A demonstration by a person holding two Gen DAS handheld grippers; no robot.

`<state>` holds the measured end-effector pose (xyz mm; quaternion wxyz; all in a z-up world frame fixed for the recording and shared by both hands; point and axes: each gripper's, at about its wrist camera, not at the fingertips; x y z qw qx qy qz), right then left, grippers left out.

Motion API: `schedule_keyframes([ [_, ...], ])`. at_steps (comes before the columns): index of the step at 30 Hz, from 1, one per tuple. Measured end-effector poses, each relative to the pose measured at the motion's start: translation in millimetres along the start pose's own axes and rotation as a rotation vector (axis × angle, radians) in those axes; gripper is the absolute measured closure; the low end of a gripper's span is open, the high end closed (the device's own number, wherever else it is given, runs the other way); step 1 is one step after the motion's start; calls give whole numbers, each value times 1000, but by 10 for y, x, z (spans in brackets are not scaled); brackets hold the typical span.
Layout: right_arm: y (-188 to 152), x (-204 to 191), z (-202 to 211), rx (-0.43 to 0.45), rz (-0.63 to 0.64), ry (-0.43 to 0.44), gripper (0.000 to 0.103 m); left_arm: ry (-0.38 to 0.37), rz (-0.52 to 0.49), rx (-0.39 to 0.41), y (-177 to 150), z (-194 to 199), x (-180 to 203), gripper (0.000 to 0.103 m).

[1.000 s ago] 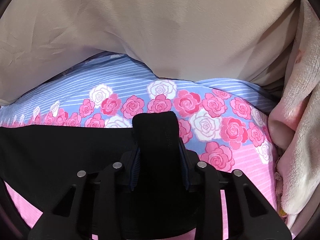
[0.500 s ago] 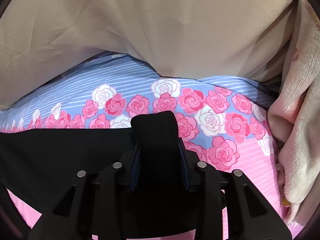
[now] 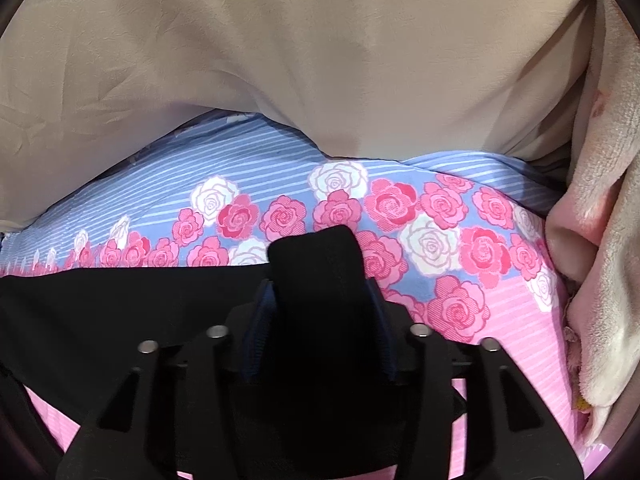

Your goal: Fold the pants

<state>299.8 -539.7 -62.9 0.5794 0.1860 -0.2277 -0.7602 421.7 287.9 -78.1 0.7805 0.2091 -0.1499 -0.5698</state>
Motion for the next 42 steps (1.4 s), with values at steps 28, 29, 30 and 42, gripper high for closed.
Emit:
schedule_keyframes([
  [28,365,-413,169,99,22,-18,69,-108,57,82,81,504,4,81],
  [29,356,-394,227,106,23,-22,69,-110,57,89,78,567,2,81],
  [30,359,-395,265,112,22,-16,69,-115,57,95,78,623,-3,82],
  [42,154,-248,1263,214,30,9,69,-193,44,180,-106,1465,-179,81],
])
Point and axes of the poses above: each gripper's, at about its wrist camera, not at the fingertips, and z roughly against the way its jaws point, x to its right, y to its top, and after that the axes turned 5 degrees about z, right-handed
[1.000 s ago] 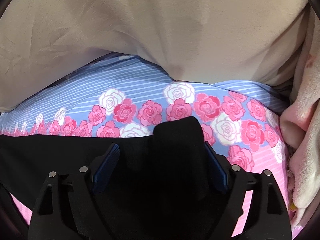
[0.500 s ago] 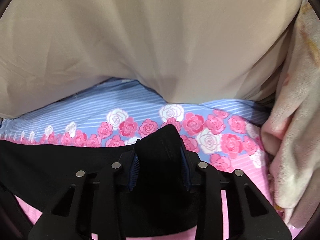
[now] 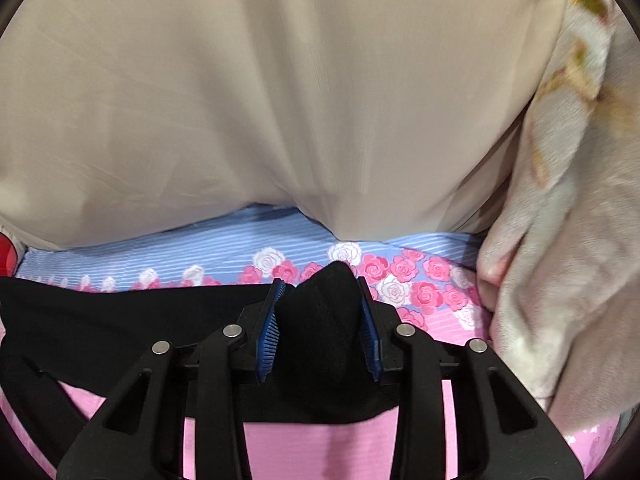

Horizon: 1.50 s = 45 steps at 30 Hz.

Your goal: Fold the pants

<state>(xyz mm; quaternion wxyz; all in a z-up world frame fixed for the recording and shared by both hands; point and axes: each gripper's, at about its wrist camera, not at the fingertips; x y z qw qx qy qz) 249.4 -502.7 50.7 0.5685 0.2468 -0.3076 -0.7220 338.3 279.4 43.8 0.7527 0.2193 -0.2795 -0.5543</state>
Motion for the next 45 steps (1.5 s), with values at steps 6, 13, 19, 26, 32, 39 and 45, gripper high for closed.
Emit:
schedule_keyframes([
  [6,-81,39,457,47,-12,12,69,-39,-33,33,-179,474,-56,81],
  [13,-367,195,1059,116,-38,28,69,-101,-82,54,-601,986,-230,81],
  [19,-744,104,993,32,-16,5,8,-89,-132,35,-1015,1090,-272,81],
  [26,-1290,-389,308,-164,169,-18,6,-81,-112,13,-1170,1050,-358,80],
  [32,-1584,-839,-270,-275,367,-60,25,-57,-95,-8,-1188,949,-380,80],
  [39,-1379,-551,-276,-277,254,-78,68,-37,-70,-23,-1098,840,-395,80],
  [45,-1049,-313,128,-155,160,-116,94,-74,-2,-14,-907,885,-416,80],
])
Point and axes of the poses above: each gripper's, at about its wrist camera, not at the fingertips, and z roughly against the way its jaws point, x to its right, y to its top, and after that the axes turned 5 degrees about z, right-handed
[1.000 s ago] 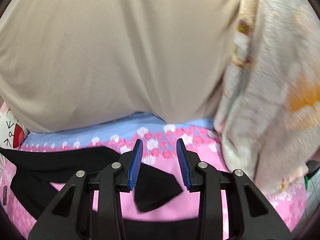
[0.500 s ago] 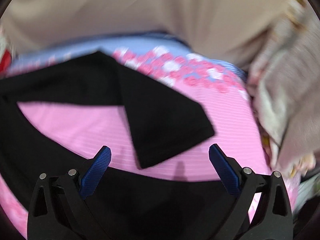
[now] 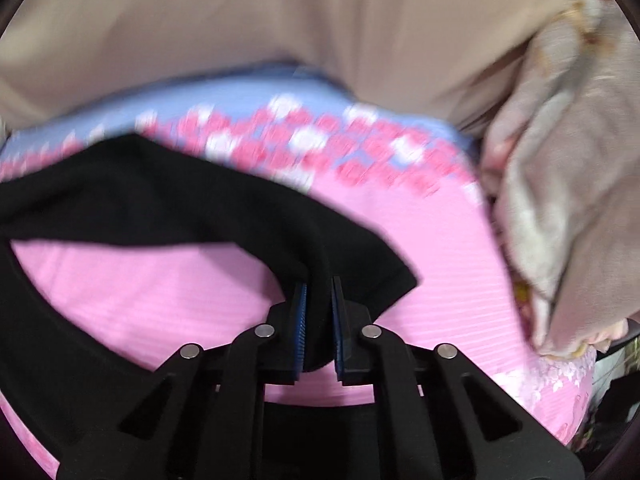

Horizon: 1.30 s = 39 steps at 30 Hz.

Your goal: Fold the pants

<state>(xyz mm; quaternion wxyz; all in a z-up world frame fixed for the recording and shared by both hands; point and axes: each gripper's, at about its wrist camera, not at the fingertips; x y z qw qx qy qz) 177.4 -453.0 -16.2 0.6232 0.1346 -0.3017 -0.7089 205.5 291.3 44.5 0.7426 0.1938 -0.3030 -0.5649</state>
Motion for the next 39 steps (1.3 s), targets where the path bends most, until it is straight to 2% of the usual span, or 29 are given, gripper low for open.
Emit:
schedule_keyframes([
  [5,47,250,638,144,-57,-12,94,-42,5,52,35,267,40,80],
  [6,20,293,768,169,-64,-15,94,-41,1,75,15,358,39,83],
  [7,-20,363,917,197,-74,-22,94,-10,-10,119,-6,481,30,92],
  [10,-170,509,1193,238,-83,-10,94,-10,8,213,-36,873,-152,93],
  [11,-227,515,1244,243,-76,-14,94,-14,26,213,-52,948,-229,93],
  [15,-577,497,1336,238,-67,9,94,31,54,150,-270,1037,-519,91],
  [16,-693,455,1327,231,-60,11,94,26,60,103,-383,976,-583,87],
  [19,-1047,315,1272,205,-61,21,94,-13,77,-26,-674,699,-626,50],
  [21,-1245,265,1196,179,-78,27,94,-40,68,-82,-828,493,-529,48],
  [23,-1460,283,1061,144,-130,41,94,-73,70,-148,-932,232,-418,35],
  [24,-1531,301,1014,135,-147,43,94,-82,93,-167,-947,107,-390,31],
  [28,-1667,293,905,113,-187,58,94,-112,234,-237,-900,-305,-428,30],
  [30,-1679,260,893,113,-197,63,94,-100,298,-283,-877,-499,-472,30],
  [31,-1675,255,889,112,-198,63,94,-73,316,-302,-878,-590,-490,30],
  [33,-1658,248,879,109,-199,60,94,-51,351,-314,-900,-731,-520,39],
  [34,-1645,249,874,106,-200,59,94,-65,349,-315,-903,-769,-516,78],
  [37,-1602,266,877,106,-210,60,94,-73,297,-292,-821,-723,-477,82],
  [39,-1551,281,922,119,-211,55,94,-135,279,-231,-679,-496,-449,84],
])
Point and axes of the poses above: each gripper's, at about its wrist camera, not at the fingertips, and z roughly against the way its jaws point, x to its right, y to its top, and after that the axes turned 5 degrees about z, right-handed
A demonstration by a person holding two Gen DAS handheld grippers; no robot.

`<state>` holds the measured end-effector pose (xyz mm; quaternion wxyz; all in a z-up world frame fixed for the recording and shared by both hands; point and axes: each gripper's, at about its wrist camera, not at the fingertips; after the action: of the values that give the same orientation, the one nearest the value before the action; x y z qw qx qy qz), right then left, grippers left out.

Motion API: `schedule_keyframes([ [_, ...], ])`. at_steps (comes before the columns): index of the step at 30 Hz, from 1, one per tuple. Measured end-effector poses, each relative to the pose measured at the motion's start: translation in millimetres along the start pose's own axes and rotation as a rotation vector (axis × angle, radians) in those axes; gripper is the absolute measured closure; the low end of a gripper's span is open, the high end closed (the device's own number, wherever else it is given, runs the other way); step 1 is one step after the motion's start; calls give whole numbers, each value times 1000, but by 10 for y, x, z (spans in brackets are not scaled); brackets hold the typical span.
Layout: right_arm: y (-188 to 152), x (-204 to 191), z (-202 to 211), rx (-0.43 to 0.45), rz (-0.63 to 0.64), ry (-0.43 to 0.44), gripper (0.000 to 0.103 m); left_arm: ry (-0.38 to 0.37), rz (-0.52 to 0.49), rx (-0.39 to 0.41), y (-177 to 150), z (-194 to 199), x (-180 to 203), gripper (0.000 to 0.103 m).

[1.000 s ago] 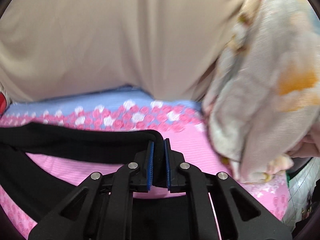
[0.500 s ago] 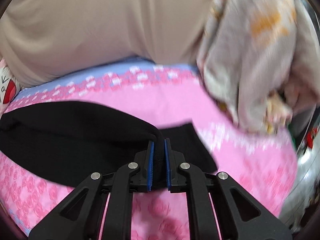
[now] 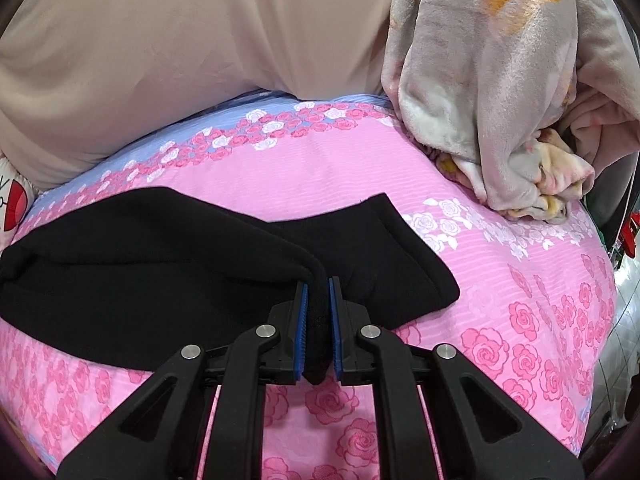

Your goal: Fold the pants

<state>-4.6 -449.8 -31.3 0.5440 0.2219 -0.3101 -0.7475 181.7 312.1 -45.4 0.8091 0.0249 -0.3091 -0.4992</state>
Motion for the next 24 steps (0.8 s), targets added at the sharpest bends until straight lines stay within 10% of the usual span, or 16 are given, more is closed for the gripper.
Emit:
schedule_keyframes([
  [6,181,-4,363,91,17,17,94,-208,-59,156,30,1090,46,95],
  [16,-213,230,-95,-87,19,-21,92,-29,58,-7,-514,621,-830,95],
  [24,635,299,409,119,-51,39,92,-27,18,64,-98,749,-459,95],
])
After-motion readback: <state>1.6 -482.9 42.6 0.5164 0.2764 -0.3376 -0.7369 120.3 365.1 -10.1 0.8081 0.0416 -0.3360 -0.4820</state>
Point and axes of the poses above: each gripper's, at about its wrist camera, not at the fingertips, and z roughly against the way its jaws point, x to its right, y to its top, and after that the axes turned 5 degrees about z, right-handed
